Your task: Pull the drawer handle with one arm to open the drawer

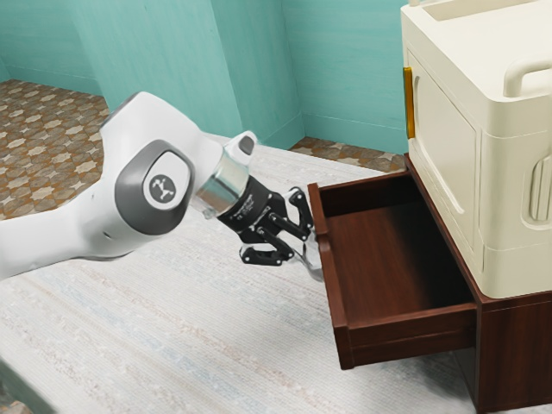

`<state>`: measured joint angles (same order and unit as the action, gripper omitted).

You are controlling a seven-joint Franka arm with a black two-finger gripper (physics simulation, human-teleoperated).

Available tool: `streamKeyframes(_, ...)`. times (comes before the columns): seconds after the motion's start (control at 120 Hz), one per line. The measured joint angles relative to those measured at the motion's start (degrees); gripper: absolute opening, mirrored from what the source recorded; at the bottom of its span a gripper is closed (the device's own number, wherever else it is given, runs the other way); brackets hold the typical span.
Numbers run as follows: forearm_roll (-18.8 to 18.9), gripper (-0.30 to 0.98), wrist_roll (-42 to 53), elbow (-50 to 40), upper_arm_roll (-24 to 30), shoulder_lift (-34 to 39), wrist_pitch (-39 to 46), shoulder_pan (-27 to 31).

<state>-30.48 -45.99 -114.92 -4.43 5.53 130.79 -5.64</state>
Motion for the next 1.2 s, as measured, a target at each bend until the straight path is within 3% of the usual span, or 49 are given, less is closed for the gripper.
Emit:
streamKeyframes(0.817,2.34,-0.03,0.12,-8.34,-4.61,8.49,0.38,-1.43)
streamKeyframes(1.008,1.96,0.37,1.85,-8.43,-4.99,9.5,0.92,0.46)
streamKeyframes(1.117,2.48,0.5,2.25,-8.42,-4.88,10.82,0.69,0.57)
streamKeyframes(1.2,5.26,0.56,2.27,-7.48,-4.13,12.85,-2.2,0.58)
